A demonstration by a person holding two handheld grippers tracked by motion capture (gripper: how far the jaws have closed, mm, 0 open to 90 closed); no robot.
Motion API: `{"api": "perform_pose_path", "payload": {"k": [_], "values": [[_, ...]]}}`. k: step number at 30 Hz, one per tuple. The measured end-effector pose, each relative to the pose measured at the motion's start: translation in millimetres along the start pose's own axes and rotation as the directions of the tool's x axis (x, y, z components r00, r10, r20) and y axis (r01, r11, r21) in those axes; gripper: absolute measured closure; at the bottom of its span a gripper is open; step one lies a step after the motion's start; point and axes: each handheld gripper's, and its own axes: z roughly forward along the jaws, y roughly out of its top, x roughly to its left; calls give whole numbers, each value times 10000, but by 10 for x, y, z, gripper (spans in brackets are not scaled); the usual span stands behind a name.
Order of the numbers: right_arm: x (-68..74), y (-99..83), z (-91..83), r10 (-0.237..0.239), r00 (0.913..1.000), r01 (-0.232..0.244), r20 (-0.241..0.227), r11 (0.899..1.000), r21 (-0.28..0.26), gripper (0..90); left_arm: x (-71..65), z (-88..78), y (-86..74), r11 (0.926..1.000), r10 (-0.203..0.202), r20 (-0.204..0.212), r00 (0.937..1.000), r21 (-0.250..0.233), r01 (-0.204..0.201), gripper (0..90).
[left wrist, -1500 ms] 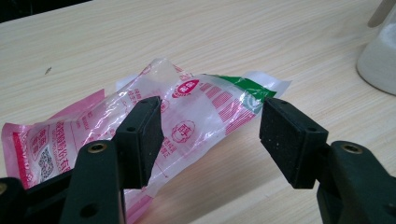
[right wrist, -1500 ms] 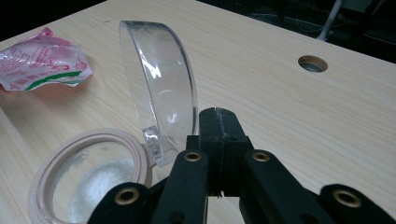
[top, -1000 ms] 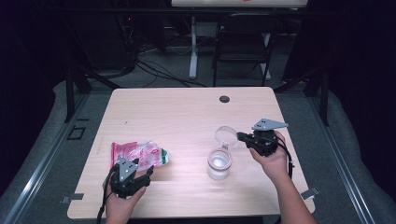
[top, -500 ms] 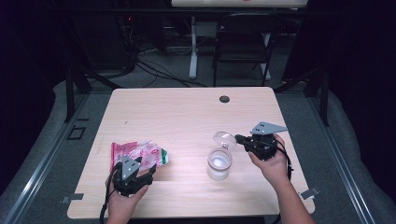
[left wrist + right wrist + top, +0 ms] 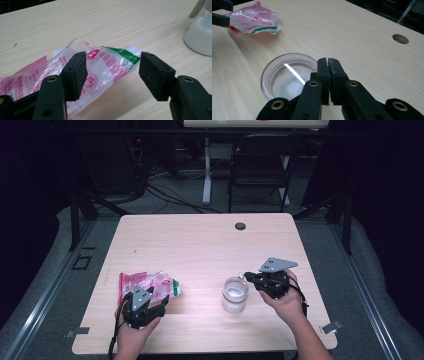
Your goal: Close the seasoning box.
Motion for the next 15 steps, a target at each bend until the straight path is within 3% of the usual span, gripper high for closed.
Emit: {"api": "perform_pose_path", "payload": {"k": [15], "values": [[15, -39, -57, 361, 9980, -369, -514, 9992, -150, 803, -28, 59, 36, 10000, 57, 178, 9998, -31, -57, 389]]}}
